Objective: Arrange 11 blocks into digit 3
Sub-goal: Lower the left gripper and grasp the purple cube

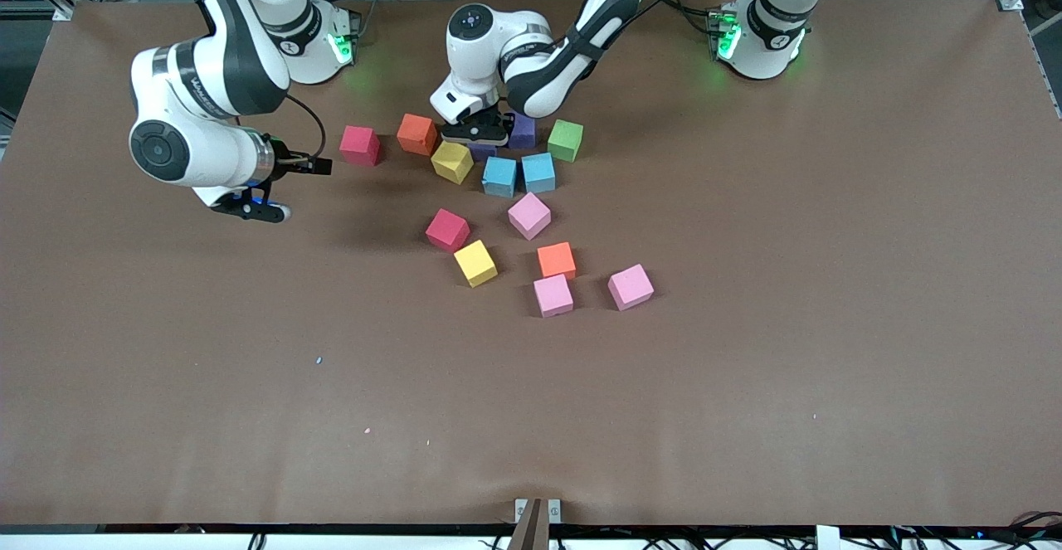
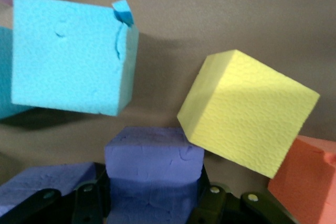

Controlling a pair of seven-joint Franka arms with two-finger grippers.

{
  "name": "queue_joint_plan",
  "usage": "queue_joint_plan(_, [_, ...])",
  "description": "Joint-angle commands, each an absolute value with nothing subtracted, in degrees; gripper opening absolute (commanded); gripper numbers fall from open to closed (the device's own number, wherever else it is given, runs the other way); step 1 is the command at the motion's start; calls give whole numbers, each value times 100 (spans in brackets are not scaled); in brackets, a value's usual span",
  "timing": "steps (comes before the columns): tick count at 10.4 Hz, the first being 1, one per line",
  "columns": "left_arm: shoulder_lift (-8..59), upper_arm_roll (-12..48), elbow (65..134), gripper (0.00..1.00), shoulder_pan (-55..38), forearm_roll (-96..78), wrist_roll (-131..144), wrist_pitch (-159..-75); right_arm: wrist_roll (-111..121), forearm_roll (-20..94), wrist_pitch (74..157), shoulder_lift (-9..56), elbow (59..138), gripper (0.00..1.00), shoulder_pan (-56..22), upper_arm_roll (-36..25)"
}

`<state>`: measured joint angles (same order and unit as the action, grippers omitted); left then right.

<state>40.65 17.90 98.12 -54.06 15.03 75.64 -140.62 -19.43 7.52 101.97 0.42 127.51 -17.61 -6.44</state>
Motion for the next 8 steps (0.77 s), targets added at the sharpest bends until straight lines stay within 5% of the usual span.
queue_joint_plan(1, [4184,1837,9659,3,-5572,1468,7742,-14080,-1978,826,10239,9,12806,100,-1740,-642])
queue_joint_plan(8, [4201,1854,9712,4,-5660,1371,8350,-14027,-1925,826,10248,9,12797,100,-1749,-642])
